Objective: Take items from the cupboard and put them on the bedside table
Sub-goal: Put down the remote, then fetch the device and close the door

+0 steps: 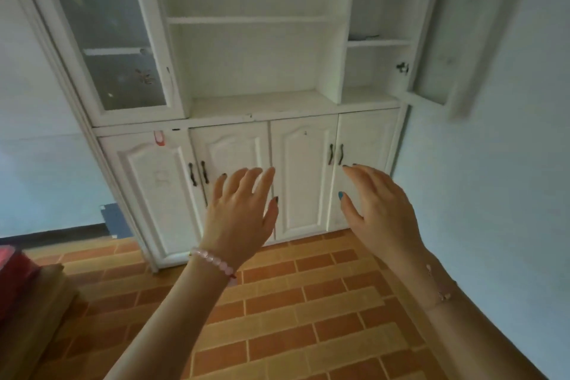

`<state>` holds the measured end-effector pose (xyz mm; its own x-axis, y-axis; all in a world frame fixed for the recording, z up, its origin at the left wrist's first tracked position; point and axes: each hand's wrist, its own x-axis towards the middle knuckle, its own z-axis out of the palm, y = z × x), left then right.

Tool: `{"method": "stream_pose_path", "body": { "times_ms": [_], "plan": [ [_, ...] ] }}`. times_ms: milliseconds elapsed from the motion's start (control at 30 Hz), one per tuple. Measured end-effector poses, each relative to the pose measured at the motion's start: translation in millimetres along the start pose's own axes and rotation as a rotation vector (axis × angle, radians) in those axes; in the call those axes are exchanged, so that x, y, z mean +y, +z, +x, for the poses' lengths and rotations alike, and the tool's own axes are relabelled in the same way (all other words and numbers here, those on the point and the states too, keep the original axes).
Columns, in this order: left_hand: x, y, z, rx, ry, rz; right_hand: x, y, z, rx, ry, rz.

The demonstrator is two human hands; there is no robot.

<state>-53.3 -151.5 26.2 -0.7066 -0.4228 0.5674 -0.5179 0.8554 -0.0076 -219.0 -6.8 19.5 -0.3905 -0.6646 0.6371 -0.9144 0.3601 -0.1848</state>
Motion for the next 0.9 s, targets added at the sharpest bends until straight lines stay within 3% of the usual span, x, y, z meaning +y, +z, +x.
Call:
{"method": "stream_pose_path", "body": {
  "times_ms": [433, 700, 900],
  "plan": [
    [-28.1, 79.5, 181.5, 0.088, 0.167, -0.059, 71.5, 50.9, 136.4, 0.127, 0.092, -0.112],
    [5.3, 146.7, 254.2, 0.041, 0.271, -0.122, 147.2, 76.8, 158.6, 0.137, 0.227, -0.141],
    [41.5, 202.6, 324.9, 0.041, 0.298, -0.152, 222.4, 100.9, 207.8, 0.164, 0.227, -0.147]
  ]
}}
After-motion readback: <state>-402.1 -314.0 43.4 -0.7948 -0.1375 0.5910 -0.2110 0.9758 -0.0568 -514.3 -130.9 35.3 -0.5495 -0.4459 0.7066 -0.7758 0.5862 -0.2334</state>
